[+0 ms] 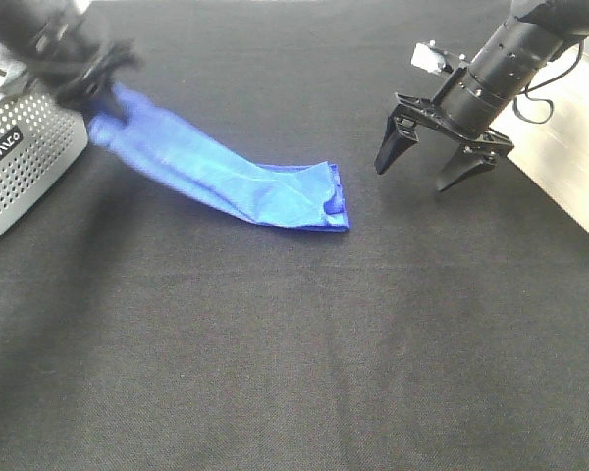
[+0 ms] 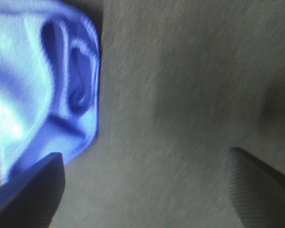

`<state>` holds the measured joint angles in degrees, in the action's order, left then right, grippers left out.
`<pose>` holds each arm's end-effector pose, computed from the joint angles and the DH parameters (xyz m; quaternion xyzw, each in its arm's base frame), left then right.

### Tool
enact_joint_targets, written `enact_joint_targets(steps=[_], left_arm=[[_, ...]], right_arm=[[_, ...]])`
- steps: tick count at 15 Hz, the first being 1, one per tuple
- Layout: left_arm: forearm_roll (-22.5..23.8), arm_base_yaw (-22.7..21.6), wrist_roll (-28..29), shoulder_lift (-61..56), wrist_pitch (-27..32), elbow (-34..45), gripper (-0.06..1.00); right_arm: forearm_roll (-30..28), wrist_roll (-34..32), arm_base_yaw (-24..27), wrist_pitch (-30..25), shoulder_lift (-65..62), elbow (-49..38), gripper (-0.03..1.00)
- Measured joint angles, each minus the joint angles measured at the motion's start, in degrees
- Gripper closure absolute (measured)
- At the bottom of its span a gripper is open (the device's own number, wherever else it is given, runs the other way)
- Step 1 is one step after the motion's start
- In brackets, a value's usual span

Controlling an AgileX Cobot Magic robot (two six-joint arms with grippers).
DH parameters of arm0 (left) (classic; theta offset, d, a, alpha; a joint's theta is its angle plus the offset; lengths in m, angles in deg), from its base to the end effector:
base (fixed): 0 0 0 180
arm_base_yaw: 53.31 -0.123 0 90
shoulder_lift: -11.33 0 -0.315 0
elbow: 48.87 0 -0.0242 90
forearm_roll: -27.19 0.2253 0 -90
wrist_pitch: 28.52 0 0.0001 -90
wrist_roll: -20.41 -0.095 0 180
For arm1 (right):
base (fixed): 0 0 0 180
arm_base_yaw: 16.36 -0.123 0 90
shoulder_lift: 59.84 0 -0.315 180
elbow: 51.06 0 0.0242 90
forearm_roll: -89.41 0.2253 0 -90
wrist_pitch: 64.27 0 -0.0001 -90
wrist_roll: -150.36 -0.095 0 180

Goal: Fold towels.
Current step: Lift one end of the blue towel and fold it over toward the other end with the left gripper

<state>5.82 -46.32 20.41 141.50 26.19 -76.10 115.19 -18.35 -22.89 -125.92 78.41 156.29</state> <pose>0.4585 -0.0847 0.2541 -0.0168 0.9669 -0.1805 0.1798 0.4621 0.0895 0.1886 -0.0588 0.9754 0.2000 0.0717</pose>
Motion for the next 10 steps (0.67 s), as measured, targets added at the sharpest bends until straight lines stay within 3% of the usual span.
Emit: enact_joint_targets(steps=[4,7,10], left_arm=[[2.5,11.0,10.2,2.1,2.7,-8.0,0.87],[2.6,16.2,14.6,9.6,2.5,-12.9,0.86],[2.1,19.1,18.6,16.6,1.0,-19.9,0.71]], right_arm=[[0.0,-0.1,0.0,-1.6,-4.3,0.0,0.11],[-0.2,-1.6,0.0,-3.1,-8.3,0.0,0.11],[-0.6,-1.7,0.0,-4.6,-9.3,0.0,0.11]])
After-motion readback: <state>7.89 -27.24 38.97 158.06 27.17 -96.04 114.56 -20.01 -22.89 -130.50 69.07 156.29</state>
